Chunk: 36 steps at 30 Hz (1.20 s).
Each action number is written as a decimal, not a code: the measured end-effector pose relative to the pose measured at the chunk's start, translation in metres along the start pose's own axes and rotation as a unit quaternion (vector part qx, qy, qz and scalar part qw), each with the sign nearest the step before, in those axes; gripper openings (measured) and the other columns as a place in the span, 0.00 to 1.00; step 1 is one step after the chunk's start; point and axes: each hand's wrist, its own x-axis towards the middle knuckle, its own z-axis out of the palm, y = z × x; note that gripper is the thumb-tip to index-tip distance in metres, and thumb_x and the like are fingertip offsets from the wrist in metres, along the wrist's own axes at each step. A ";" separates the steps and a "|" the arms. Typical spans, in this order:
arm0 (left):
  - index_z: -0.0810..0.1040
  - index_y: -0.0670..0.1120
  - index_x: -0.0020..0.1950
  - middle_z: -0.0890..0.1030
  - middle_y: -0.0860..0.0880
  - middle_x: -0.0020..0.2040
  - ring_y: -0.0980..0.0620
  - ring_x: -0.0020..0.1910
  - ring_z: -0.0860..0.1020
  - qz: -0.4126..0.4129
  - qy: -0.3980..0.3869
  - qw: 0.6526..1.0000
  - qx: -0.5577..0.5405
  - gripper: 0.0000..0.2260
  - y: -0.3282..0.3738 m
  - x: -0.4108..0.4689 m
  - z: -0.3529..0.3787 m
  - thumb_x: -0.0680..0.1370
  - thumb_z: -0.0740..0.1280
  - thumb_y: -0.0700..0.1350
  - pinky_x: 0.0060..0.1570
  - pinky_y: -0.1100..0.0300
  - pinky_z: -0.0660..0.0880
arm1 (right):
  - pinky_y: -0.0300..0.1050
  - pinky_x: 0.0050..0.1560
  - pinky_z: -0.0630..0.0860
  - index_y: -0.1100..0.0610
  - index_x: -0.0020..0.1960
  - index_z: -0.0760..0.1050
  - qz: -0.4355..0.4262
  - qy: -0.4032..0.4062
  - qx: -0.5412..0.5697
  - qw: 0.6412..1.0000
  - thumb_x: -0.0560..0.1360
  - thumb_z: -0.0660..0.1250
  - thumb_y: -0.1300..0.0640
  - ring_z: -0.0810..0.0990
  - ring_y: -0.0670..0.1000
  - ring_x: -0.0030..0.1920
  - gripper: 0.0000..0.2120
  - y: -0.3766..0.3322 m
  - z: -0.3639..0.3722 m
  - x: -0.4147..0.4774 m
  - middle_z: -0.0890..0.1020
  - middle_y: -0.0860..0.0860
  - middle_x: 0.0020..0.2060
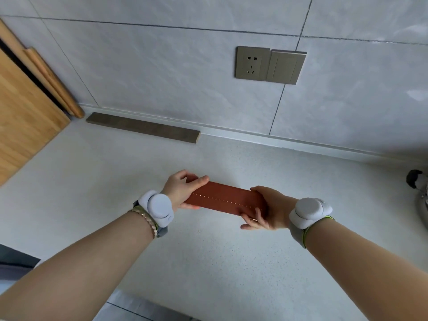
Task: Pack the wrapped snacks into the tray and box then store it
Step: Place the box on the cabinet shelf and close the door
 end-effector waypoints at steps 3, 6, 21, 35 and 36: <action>0.76 0.48 0.38 0.79 0.50 0.40 0.50 0.43 0.77 0.175 0.031 0.980 0.086 0.09 0.007 -0.016 -0.004 0.68 0.76 0.45 0.43 0.60 0.75 | 0.34 0.14 0.71 0.61 0.45 0.69 -0.019 -0.029 0.018 0.999 0.72 0.65 0.46 0.78 0.52 0.20 0.17 0.009 0.002 -0.001 0.75 0.65 0.40; 0.75 0.52 0.36 0.80 0.49 0.42 0.49 0.43 0.78 0.267 0.018 0.959 0.091 0.12 0.018 -0.032 -0.018 0.65 0.78 0.43 0.47 0.57 0.76 | 0.33 0.16 0.72 0.60 0.40 0.72 -0.088 -0.056 0.056 0.993 0.73 0.66 0.44 0.75 0.48 0.18 0.18 0.017 0.019 -0.008 0.74 0.58 0.36; 0.57 0.50 0.75 0.75 0.51 0.62 0.48 0.55 0.78 0.169 -0.146 0.973 -0.058 0.34 0.129 -0.132 -0.096 0.74 0.70 0.45 0.55 0.46 0.78 | 0.30 0.17 0.64 0.53 0.42 0.74 -0.557 0.063 0.058 0.826 0.70 0.71 0.46 0.64 0.43 0.18 0.12 0.046 0.131 -0.138 0.72 0.49 0.29; 0.75 0.47 0.47 0.82 0.46 0.43 0.45 0.37 0.81 0.296 -0.226 0.922 -0.106 0.04 0.247 -0.261 -0.098 0.75 0.68 0.40 0.27 0.66 0.75 | 0.35 0.22 0.69 0.51 0.53 0.74 -0.807 0.021 0.036 0.589 0.76 0.65 0.50 0.65 0.47 0.23 0.08 0.086 0.156 -0.314 0.72 0.49 0.32; 0.75 0.46 0.49 0.81 0.46 0.44 0.44 0.37 0.81 0.318 -0.222 0.914 -0.118 0.05 0.254 -0.268 -0.097 0.75 0.68 0.39 0.26 0.66 0.75 | 0.35 0.23 0.70 0.51 0.53 0.74 -0.814 0.024 0.036 0.579 0.76 0.65 0.50 0.66 0.48 0.23 0.08 0.086 0.157 -0.323 0.72 0.49 0.32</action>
